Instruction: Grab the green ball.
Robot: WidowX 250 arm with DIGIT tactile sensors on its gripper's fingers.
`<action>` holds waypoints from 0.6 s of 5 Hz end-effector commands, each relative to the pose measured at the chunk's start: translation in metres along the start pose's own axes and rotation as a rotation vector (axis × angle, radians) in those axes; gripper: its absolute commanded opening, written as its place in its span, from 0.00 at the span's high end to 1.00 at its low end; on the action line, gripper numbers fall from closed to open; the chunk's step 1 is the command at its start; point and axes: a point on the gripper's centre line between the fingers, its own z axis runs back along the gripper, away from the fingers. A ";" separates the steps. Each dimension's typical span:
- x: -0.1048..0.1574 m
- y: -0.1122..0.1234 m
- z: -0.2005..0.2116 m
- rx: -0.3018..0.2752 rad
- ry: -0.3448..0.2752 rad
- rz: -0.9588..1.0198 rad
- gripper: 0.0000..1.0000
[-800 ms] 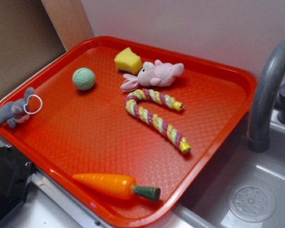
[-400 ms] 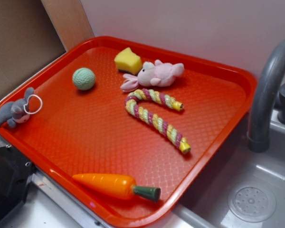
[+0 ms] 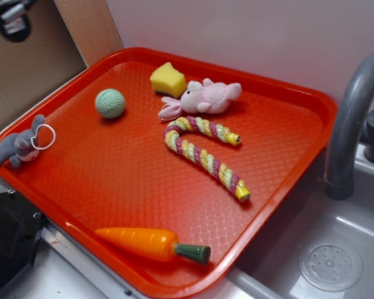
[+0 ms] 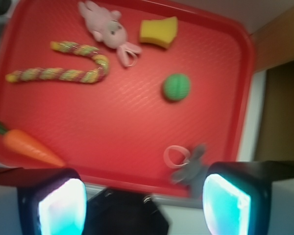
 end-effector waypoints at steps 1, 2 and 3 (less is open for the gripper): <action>0.045 0.008 -0.019 0.141 -0.106 -0.386 0.00; 0.050 0.024 -0.049 0.201 -0.071 -0.504 0.00; 0.055 0.036 -0.082 0.191 -0.019 -0.514 0.00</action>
